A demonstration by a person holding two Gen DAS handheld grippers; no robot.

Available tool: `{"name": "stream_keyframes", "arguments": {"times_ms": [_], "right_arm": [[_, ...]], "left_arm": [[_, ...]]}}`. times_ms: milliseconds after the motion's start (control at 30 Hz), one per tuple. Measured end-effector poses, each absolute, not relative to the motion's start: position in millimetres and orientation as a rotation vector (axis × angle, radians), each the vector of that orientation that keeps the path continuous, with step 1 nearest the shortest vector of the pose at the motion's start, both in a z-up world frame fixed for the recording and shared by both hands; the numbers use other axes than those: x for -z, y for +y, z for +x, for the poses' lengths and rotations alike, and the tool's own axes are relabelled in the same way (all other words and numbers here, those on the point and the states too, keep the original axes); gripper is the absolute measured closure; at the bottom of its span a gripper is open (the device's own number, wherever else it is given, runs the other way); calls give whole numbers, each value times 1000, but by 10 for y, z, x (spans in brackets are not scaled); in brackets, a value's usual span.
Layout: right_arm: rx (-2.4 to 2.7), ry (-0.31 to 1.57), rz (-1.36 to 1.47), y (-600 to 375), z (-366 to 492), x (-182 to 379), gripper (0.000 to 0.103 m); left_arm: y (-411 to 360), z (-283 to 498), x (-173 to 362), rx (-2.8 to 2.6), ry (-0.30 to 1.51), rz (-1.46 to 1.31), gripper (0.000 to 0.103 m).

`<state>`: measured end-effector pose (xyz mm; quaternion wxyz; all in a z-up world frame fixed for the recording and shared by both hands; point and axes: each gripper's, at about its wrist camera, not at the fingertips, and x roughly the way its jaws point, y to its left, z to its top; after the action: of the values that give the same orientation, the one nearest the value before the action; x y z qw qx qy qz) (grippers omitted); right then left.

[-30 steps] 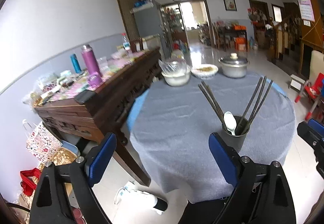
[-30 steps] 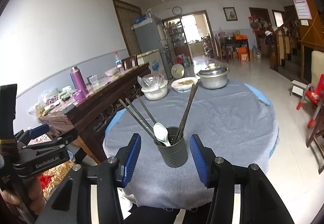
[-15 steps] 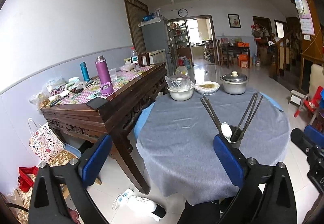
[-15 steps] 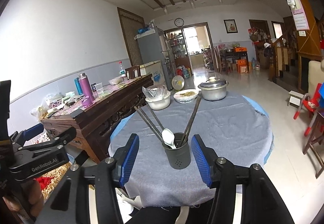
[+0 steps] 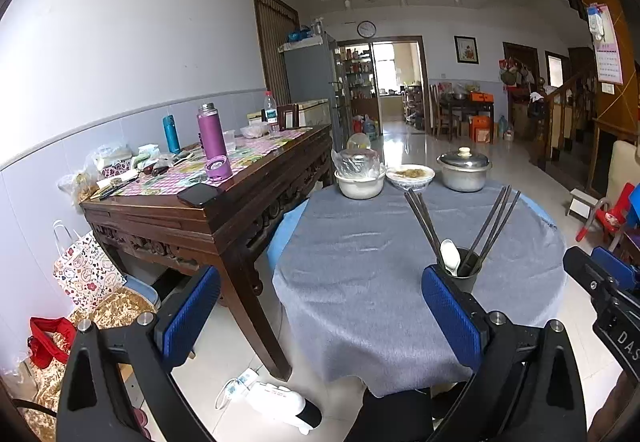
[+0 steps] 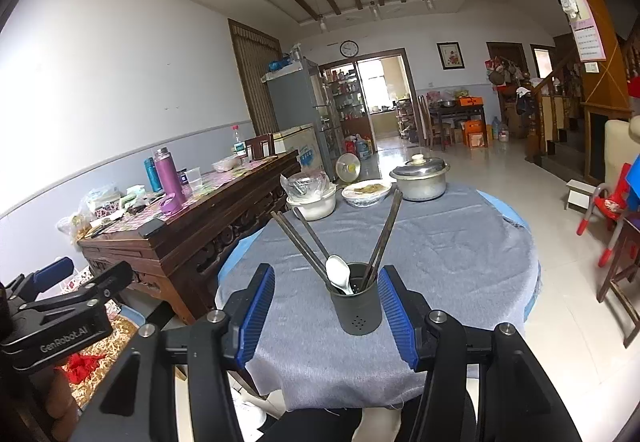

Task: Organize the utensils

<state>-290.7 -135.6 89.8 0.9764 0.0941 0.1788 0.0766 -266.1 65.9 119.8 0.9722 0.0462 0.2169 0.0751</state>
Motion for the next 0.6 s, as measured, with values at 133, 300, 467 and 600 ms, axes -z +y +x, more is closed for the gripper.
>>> {"name": "stream_keyframes", "arguments": {"times_ms": [133, 300, 467, 600], "right_arm": [[-158, 376, 202, -1356, -2878, -847, 44], [-157, 384, 211, -1351, -2857, -816, 44], [-155, 384, 210, -1337, -2854, -804, 43], [-153, 385, 212, -1326, -2840, -794, 42]], "left_arm": [[667, -2665, -1172, -154, 444, 100, 3], [681, -2677, -1161, -156, 449, 98, 3], [690, -2680, -1161, -156, 449, 96, 3], [720, -2691, -1176, -163, 446, 90, 3]]}}
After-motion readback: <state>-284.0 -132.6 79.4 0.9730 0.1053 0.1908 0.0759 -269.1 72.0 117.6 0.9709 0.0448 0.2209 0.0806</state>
